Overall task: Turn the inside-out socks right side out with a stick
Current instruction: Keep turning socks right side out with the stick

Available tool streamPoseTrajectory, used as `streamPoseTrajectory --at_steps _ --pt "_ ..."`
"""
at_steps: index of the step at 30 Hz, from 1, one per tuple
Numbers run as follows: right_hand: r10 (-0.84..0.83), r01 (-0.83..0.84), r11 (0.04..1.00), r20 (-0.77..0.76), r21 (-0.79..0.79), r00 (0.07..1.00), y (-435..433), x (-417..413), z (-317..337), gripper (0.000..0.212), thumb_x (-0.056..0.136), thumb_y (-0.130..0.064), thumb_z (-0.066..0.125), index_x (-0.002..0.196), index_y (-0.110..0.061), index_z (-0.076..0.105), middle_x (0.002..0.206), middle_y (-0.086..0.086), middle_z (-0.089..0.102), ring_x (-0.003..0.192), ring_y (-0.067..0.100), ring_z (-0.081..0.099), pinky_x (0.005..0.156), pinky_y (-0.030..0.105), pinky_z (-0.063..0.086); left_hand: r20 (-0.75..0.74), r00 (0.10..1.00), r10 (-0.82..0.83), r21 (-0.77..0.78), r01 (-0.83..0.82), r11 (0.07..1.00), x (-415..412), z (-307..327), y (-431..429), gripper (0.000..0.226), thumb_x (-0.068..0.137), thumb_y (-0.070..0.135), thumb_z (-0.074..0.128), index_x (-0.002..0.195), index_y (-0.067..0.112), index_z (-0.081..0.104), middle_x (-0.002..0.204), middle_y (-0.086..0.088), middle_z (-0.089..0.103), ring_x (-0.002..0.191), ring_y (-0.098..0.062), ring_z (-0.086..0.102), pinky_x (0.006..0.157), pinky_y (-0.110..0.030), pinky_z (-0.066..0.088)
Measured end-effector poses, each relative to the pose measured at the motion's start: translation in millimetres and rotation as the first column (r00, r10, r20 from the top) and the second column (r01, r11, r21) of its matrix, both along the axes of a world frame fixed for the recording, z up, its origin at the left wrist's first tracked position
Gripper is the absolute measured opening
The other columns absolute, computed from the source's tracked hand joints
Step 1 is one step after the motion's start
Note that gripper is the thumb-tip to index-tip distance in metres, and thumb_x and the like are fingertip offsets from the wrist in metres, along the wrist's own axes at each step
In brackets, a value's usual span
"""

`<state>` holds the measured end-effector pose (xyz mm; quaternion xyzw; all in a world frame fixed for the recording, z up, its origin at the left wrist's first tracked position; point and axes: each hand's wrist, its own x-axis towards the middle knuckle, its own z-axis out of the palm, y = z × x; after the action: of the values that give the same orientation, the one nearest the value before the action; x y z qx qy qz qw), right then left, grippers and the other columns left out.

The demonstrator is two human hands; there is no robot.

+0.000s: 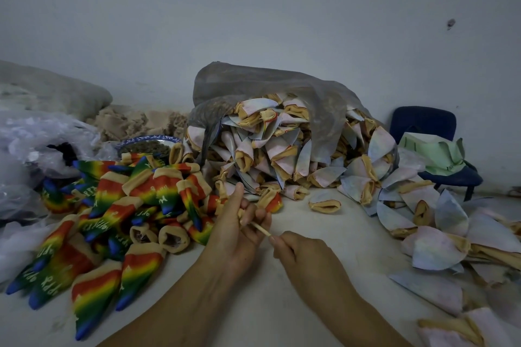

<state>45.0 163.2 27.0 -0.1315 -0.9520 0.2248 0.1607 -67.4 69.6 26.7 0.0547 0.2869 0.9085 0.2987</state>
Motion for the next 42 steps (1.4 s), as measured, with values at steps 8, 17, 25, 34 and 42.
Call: streamPoseTrajectory --at_steps 8,17,25,34,42 --pt "-0.045 0.043 0.961 -0.001 -0.273 0.999 -11.8 -6.4 -12.3 0.039 0.098 -0.050 0.034 0.074 -0.030 0.057 0.083 -0.006 0.069 0.081 0.009 0.063 0.078 0.032 0.051 -0.097 0.994 0.048 -0.159 -0.063 0.985 -2.8 -3.9 8.0 0.048 0.093 0.021 0.060 0.046 0.018 0.054 0.046 -0.003 0.045 0.050 -0.015 0.060 0.059 -0.029 0.058" --pt "-0.058 0.051 0.959 -0.016 -0.280 0.998 -2.5 -5.3 -12.3 0.039 0.096 -0.052 0.036 0.070 -0.032 0.057 0.081 -0.008 0.068 0.078 0.005 0.062 0.075 0.032 0.051 -0.363 0.920 0.149 -0.295 -0.265 0.918 -3.5 -7.3 2.9 0.034 0.085 0.041 0.066 0.103 0.012 0.068 0.084 -0.003 0.073 0.076 -0.015 0.070 0.066 -0.025 0.057" --pt "-0.034 0.034 0.995 0.001 -0.089 0.999 12.8 0.9 -9.3 0.048 0.092 -0.062 0.035 0.068 -0.020 0.043 0.059 -0.001 0.049 0.054 0.012 0.044 0.054 0.029 0.035 -0.109 0.989 0.099 -0.111 -0.111 0.988 -12.0 3.9 -9.5 0.040 0.092 0.051 0.054 0.072 0.016 0.058 0.063 -0.001 0.053 0.058 -0.012 0.057 0.051 -0.027 0.053" --pt "0.012 -0.012 0.999 -0.002 0.045 1.000 13.2 1.1 -4.0 0.049 0.092 -0.060 0.037 0.065 -0.020 0.039 0.052 0.000 0.038 0.050 0.013 0.037 0.047 0.024 0.026 0.083 0.996 0.015 -0.018 -0.013 1.000 -14.9 2.5 -10.0 0.052 0.097 0.057 0.044 0.070 0.013 0.055 0.062 -0.003 0.048 0.059 -0.017 0.052 0.062 -0.032 0.052" --pt "-0.026 0.025 0.999 0.050 0.026 0.998 8.6 1.9 -4.5 0.051 0.094 -0.060 0.033 0.072 -0.018 0.051 0.061 -0.003 0.050 0.057 0.012 0.046 0.055 0.028 0.037 -0.112 0.982 0.149 -0.299 -0.177 0.938 -8.8 -2.4 -0.3 0.036 0.101 0.033 0.050 0.073 0.010 0.053 0.061 -0.004 0.047 0.054 -0.015 0.052 0.065 -0.032 0.050"
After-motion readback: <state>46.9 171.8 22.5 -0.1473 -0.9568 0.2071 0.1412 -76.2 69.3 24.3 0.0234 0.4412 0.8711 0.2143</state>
